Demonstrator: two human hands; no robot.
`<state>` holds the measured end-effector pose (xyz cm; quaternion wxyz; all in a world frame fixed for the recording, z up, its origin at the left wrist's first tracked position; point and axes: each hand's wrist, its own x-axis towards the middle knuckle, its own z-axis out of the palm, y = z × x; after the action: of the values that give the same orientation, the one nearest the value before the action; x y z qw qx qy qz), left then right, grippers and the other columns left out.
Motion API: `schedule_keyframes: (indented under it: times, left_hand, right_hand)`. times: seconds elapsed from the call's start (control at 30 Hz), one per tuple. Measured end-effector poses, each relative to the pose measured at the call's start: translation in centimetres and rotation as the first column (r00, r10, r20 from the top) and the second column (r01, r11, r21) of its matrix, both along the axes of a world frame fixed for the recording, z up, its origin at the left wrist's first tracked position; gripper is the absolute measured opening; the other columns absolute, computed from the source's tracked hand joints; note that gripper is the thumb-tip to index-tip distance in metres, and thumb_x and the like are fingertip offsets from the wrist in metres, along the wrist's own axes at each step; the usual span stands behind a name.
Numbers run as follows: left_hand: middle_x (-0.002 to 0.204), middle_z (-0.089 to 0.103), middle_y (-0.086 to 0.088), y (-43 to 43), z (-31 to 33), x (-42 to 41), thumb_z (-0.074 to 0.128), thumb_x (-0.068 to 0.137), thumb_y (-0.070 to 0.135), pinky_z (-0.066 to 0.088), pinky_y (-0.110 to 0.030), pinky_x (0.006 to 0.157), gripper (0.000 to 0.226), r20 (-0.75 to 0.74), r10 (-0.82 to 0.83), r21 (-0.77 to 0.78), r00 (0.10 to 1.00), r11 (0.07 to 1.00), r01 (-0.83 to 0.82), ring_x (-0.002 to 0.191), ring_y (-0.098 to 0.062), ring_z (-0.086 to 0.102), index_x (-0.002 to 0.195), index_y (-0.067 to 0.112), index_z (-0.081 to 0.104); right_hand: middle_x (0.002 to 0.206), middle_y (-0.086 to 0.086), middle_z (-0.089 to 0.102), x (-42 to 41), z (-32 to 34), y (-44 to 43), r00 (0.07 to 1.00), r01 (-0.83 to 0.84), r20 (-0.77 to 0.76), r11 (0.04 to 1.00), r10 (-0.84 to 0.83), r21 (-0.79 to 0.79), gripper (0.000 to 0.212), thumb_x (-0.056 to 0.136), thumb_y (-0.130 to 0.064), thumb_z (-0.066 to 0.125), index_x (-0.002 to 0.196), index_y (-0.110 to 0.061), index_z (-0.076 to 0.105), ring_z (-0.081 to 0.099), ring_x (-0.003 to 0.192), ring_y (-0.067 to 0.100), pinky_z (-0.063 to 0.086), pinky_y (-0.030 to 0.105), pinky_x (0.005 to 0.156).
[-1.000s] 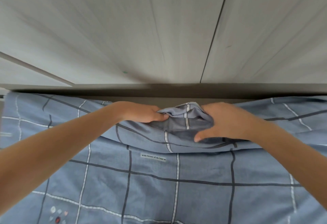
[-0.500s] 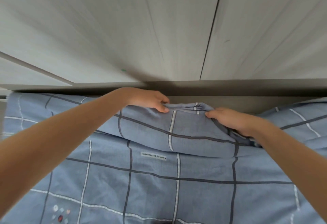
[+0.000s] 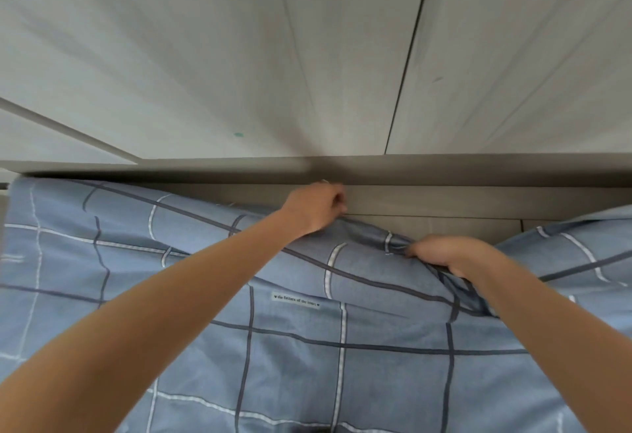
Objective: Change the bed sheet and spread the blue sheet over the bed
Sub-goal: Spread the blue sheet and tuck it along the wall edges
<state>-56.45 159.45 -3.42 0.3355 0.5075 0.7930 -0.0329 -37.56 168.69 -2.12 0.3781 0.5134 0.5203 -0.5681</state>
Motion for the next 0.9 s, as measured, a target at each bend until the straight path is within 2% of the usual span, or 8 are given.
schedule_keyframes:
  times: [0.13, 0.3, 0.4, 0.5, 0.57, 0.63, 0.7, 0.9]
  left_hand:
    - [0.067, 0.054, 0.002, -2.2, 5.5, -1.1, 0.033, 0.095, 0.058, 0.044, -0.029, 0.067, 0.053, -0.061, -0.143, -0.024, 0.988, 0.990, 0.141, 0.067, -0.017, 0.057, 0.069, 0.017, 0.052]
    - [0.129, 0.052, 0.009, -7.1, 7.4, -1.8, 0.069, 0.063, 0.071, 0.040, -0.026, 0.096, 0.092, 0.194, -0.232, -0.333, 0.953, 0.898, 0.287, 0.115, -0.011, 0.049, 0.138, 0.026, 0.042]
    - [0.120, 0.056, 0.003, -7.2, 6.1, -1.2, 0.080, 0.064, 0.048, 0.043, -0.029, 0.094, 0.093, 0.159, -0.337, -0.297, 0.928, 0.880, 0.370, 0.109, -0.017, 0.052, 0.142, 0.028, 0.033]
    - [0.100, 0.060, 0.002, -6.3, 5.1, -0.4, 0.074, 0.070, 0.028, 0.046, -0.028, 0.082, 0.076, 0.176, -0.366, -0.247, 0.914, 0.882, 0.401, 0.092, -0.015, 0.055, 0.137, 0.027, 0.040]
    - [0.092, 0.062, 0.002, -5.9, 4.8, -0.1, 0.072, 0.070, 0.025, 0.045, -0.025, 0.076, 0.065, 0.213, -0.387, -0.230, 0.897, 0.873, 0.431, 0.083, -0.012, 0.053, 0.130, 0.025, 0.049]
    - [0.087, 0.064, 0.004, -6.0, 5.0, 0.0, 0.070, 0.070, 0.026, 0.047, -0.024, 0.072, 0.051, 0.235, -0.389, -0.219, 0.891, 0.872, 0.439, 0.077, -0.011, 0.056, 0.119, 0.024, 0.056]
    - [0.079, 0.063, 0.006, -6.3, 5.4, -0.2, 0.068, 0.070, 0.027, 0.048, -0.024, 0.068, 0.036, 0.252, -0.371, -0.208, 0.894, 0.881, 0.425, 0.072, -0.010, 0.057, 0.106, 0.024, 0.059]
    - [0.056, 0.048, 0.009, -7.0, 8.0, 0.4, 0.065, 0.069, 0.025, 0.034, -0.017, 0.053, 0.016, 0.289, -0.390, -0.186, 0.874, 0.873, 0.451, 0.052, -0.004, 0.046, 0.076, 0.027, 0.051]
  right_hand:
    - [0.125, 0.025, 0.055, -0.3, -1.1, 0.6, 0.999, -0.038, 0.032, 0.997, 0.036, 0.065, 0.031, 0.102, -0.012, 0.038, 0.122, 0.007, 0.051, 0.054, 0.072, 0.027, 0.047, 0.032, 0.062]
    - [0.131, 0.020, 0.053, -0.9, -1.9, 0.6, 0.974, -0.214, 0.105, 0.964, 0.198, 0.160, 0.034, 0.101, -0.016, 0.041, 0.127, 0.004, 0.051, 0.055, 0.115, 0.032, 0.047, 0.037, 0.091]
    - [0.138, 0.018, 0.044, -2.3, -1.3, -0.3, 0.827, -0.554, 0.222, 0.681, 0.517, 0.479, 0.041, 0.095, -0.014, 0.049, 0.135, -0.007, 0.041, 0.048, 0.124, 0.032, 0.043, 0.038, 0.094]
    - [0.157, 0.012, 0.012, -3.5, -0.9, -0.8, 0.452, -0.638, 0.163, 0.190, 0.877, 0.747, 0.059, 0.093, -0.013, 0.050, 0.146, -0.026, 0.026, 0.011, 0.145, 0.032, 0.010, 0.057, 0.113]
    - [0.157, 0.003, 0.021, -3.6, -1.3, -0.7, 0.327, -0.627, -0.146, 0.330, 0.934, 0.705, 0.050, 0.098, -0.016, 0.042, 0.145, -0.030, 0.033, 0.018, 0.144, 0.027, 0.012, 0.049, 0.117]
    - [0.153, 0.003, 0.033, -3.5, -1.2, 0.0, 0.604, -0.686, -0.259, 0.657, 0.754, 0.311, 0.043, 0.103, -0.029, 0.032, 0.145, -0.028, 0.034, 0.034, 0.137, 0.025, 0.025, 0.040, 0.115]
    - [0.152, 0.005, 0.032, -3.9, -0.8, 0.2, 0.802, -0.591, -0.118, 0.807, 0.586, -0.006, 0.052, 0.101, -0.046, 0.025, 0.145, -0.021, 0.037, 0.035, 0.137, 0.024, 0.026, 0.037, 0.113]
    - [0.146, 0.010, 0.041, -6.9, -1.6, -1.9, 0.742, -0.652, -0.024, 0.713, 0.670, -0.259, 0.070, 0.093, -0.060, 0.038, 0.140, -0.008, 0.041, 0.042, 0.132, 0.027, 0.034, 0.035, 0.106]
